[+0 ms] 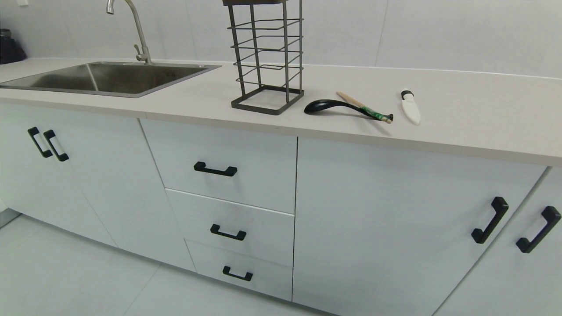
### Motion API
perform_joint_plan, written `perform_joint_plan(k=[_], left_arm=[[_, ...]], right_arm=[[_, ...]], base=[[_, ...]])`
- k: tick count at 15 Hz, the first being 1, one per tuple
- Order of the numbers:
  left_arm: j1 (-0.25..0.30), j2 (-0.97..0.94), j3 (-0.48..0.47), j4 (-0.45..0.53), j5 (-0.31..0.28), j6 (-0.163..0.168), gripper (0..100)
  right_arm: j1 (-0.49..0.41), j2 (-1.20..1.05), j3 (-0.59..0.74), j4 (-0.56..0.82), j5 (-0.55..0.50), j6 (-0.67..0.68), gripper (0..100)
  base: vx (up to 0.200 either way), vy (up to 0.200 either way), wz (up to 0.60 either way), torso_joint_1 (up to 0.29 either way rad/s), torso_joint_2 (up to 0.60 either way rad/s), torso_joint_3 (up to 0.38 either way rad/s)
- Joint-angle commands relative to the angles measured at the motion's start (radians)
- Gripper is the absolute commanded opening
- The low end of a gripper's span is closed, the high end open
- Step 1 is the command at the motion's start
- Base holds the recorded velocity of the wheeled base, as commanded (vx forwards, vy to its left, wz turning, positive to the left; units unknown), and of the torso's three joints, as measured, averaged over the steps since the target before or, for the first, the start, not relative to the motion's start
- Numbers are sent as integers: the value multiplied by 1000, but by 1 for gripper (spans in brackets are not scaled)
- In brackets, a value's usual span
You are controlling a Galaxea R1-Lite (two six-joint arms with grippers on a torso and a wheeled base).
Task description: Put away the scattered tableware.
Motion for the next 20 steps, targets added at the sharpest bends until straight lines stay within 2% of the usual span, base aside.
perform_joint_plan(k=[1,3,4,5,7,9,11,12,13,14,16,18,20], left_arm=[[11,105,-38,-4,-21,8,100],[-9,160,-39,-4,-96,15,100],[-11,194,-42,-4,-120,31,100],[-11,235,-44,-5,-122,75,100],[-14,321,-70,-7,-134,198,100],[-14,432,-136,-14,-151,261,100],[-14,519,-174,-30,-151,356,100],[-31,573,-182,-37,-160,460,100],[-70,608,-180,-37,-180,535,100],[-109,640,-180,-36,-192,584,100],[-167,716,-187,-37,-188,655,100],[-172,771,-194,-37,-186,683,100],[-173,829,-199,-40,-185,689,100]], right_arm=[[0,2,0,0,0,0,0],[0,2,0,0,0,0,0],[0,2,0,0,0,0,0],[0,2,0,0,0,0,0],[0,2,0,0,0,0,0],[0,2,0,0,0,0,0],[0,2,0,0,0,0,0],[0,2,0,0,0,0,0],[0,2,0,0,0,0,0],[0,2,0,0,0,0,0],[0,2,0,0,0,0,0],[0,2,0,0,0,0,0],[0,2,0,0,0,0,0]], base=[[0,0,0,0,0,0],[0,0,0,0,0,0],[0,0,0,0,0,0],[0,0,0,0,0,0],[0,0,0,0,0,0],[0,0,0,0,0,0],[0,0,0,0,0,0],[0,0,0,0,0,0],[0,0,0,0,0,0],[0,0,0,0,0,0],[0,0,0,0,0,0],[0,0,0,0,0,0],[0,0,0,0,0,0]])
